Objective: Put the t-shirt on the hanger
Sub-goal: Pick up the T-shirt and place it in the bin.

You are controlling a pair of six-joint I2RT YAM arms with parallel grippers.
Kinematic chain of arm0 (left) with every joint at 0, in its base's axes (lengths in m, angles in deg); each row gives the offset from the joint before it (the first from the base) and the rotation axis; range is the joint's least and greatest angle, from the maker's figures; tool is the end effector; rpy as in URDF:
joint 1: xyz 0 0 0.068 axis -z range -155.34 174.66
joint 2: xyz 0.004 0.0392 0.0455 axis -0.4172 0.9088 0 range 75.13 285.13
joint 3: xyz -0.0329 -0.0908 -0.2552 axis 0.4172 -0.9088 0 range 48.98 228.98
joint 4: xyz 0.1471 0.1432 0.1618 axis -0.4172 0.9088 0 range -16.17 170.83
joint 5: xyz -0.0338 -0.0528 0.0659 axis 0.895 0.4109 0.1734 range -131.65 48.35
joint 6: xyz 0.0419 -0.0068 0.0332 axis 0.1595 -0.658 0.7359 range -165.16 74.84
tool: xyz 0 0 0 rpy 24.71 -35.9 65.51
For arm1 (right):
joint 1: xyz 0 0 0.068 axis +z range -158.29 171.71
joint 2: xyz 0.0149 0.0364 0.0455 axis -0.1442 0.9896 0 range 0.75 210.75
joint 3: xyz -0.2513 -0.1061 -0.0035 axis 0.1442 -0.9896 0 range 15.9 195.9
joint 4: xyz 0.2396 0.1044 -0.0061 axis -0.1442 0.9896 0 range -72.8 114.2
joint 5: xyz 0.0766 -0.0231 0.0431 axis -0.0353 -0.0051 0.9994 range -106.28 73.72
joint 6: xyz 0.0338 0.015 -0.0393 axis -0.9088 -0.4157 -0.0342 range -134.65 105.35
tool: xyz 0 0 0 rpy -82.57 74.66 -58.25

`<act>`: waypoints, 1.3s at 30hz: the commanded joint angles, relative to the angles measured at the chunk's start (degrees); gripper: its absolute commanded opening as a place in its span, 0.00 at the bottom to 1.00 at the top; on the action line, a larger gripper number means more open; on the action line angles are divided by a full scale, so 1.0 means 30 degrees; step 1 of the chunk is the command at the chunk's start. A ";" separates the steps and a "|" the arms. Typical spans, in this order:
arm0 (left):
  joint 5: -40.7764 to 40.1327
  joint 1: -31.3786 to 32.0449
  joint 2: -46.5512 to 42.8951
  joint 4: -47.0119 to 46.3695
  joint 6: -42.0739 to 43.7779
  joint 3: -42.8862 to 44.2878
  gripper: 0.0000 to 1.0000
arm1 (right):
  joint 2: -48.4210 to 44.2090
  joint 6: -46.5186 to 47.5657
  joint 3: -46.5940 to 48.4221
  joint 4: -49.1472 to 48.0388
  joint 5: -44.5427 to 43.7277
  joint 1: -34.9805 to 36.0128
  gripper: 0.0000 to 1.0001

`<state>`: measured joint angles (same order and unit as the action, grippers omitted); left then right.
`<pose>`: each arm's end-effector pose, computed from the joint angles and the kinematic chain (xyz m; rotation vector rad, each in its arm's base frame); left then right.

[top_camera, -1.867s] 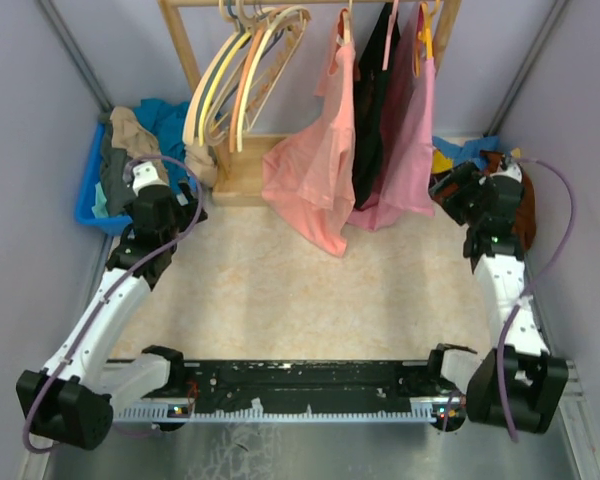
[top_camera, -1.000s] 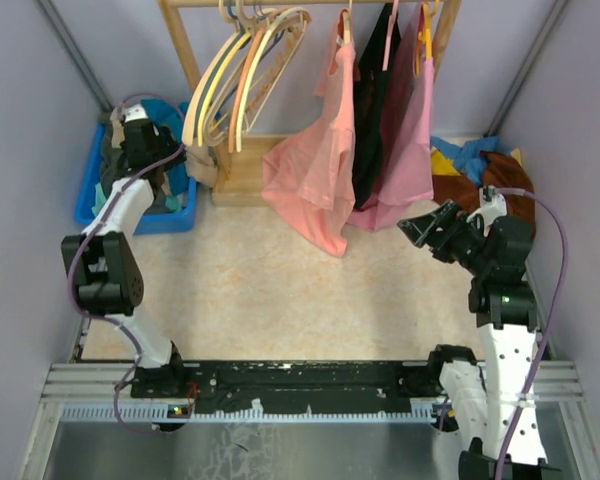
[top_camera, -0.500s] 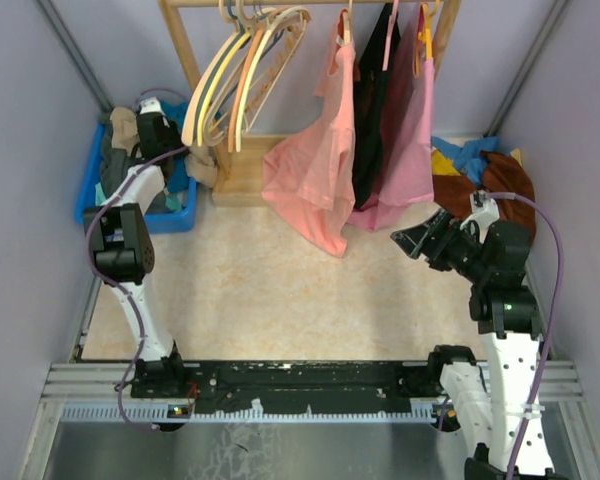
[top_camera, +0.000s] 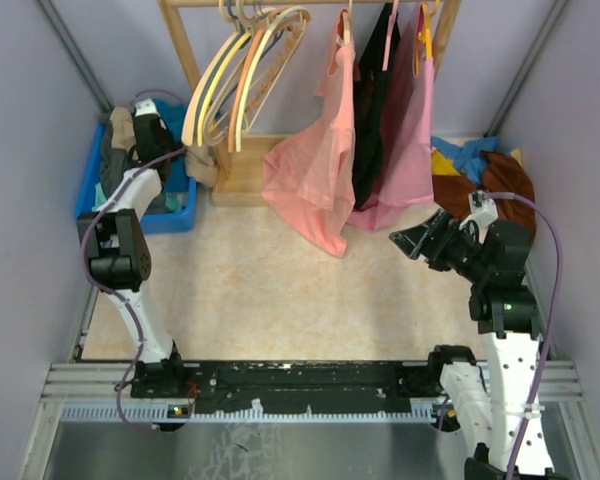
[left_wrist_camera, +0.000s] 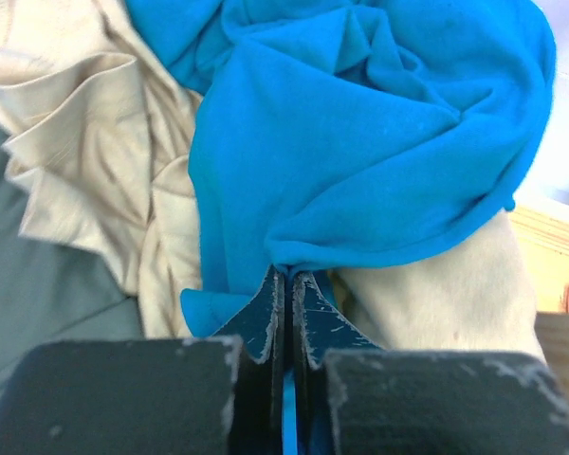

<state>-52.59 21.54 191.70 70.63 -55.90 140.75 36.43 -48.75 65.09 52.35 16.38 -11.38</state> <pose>0.4859 0.0333 0.2613 -0.3589 1.9082 0.0975 0.1272 0.0123 0.3446 0.2551 1.9786 0.9076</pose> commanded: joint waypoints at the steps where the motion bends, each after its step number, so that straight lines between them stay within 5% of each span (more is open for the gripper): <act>1: -0.0504 -0.0195 -0.3086 0.0388 -0.1478 -0.0874 0.00 | -0.0171 -0.0238 0.0297 -0.1168 0.0723 0.0152 0.84; 11: 0.1378 -0.0006 -0.6792 0.1421 -0.4003 -0.4301 0.00 | -0.0664 -0.0895 0.0344 -0.1526 0.1621 0.0181 0.84; 21: 0.1613 0.0361 -1.4958 0.2506 -0.5212 -1.0727 0.00 | -0.1310 -0.1819 -0.0137 -0.2295 0.2572 0.0353 0.85; 32: 0.4833 0.0730 -2.0063 0.8689 -0.3584 -0.7893 0.00 | -0.1401 -0.2373 0.0175 -0.2882 0.3163 0.0416 0.86; 39: 0.9979 0.0782 -2.0467 1.1618 -0.3717 -0.4833 0.00 | -0.1215 -0.2659 0.1014 -0.3061 0.3253 0.0421 0.87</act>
<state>-35.25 23.42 131.01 99.24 -67.57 120.05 32.78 -55.66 64.41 45.99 24.52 -10.53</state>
